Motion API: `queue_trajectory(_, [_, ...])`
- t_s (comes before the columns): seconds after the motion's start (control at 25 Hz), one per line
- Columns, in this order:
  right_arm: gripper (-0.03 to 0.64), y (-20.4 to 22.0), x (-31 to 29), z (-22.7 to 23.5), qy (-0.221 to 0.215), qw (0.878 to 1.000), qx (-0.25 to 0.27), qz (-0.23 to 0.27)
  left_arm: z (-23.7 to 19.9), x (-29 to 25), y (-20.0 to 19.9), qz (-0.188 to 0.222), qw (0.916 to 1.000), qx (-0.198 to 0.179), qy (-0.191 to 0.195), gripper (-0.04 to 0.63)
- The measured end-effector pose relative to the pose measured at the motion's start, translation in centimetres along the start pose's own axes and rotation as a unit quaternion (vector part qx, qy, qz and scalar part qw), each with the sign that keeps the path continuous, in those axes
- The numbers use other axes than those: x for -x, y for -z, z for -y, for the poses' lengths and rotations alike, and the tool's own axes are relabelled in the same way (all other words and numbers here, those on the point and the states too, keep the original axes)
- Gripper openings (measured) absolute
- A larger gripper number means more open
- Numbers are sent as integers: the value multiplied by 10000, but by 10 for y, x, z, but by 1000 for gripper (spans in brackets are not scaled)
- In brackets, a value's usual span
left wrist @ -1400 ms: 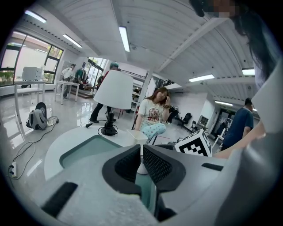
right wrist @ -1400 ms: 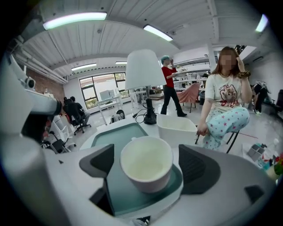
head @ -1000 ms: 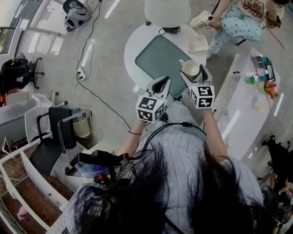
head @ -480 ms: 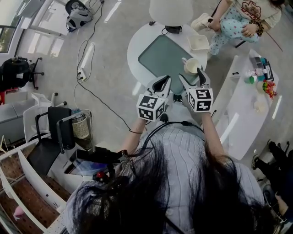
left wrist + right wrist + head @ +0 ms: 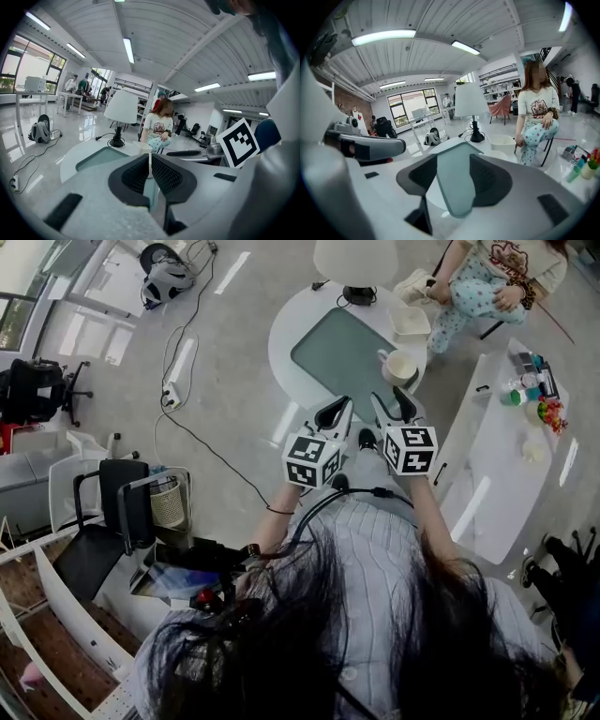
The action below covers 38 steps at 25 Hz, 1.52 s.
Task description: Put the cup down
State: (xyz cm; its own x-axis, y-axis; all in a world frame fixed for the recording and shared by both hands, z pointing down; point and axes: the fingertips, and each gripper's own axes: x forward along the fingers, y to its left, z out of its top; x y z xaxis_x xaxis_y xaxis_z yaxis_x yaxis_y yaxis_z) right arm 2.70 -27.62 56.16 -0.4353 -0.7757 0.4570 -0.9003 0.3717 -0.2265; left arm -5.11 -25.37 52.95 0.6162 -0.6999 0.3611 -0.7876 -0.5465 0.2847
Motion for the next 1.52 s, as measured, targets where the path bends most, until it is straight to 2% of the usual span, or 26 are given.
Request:
queue_trajectory(0.16, [216,7,18,-18,-30,10000,49,37,10,18,7,27,10000,-63,47,20])
queue_trajectory(0.44, [142,27,53,-51,-3,10000,-52,80,24,56,24,133,9999,7,94,20])
queue_trajectory(0.72, [130,49,85,-76,37,10000,-27,-11,37,86,47,75,9997,155,179,20])
queue_trajectory(0.96, [121,58,98,-88,75,9999,-81,-63,43,100,49,125,9994,194,239,20])
queue_trajectory(1.52, [104,70,122,-92,-80,9996,-232,-115,56,111,58,131,9994,299,62,20])
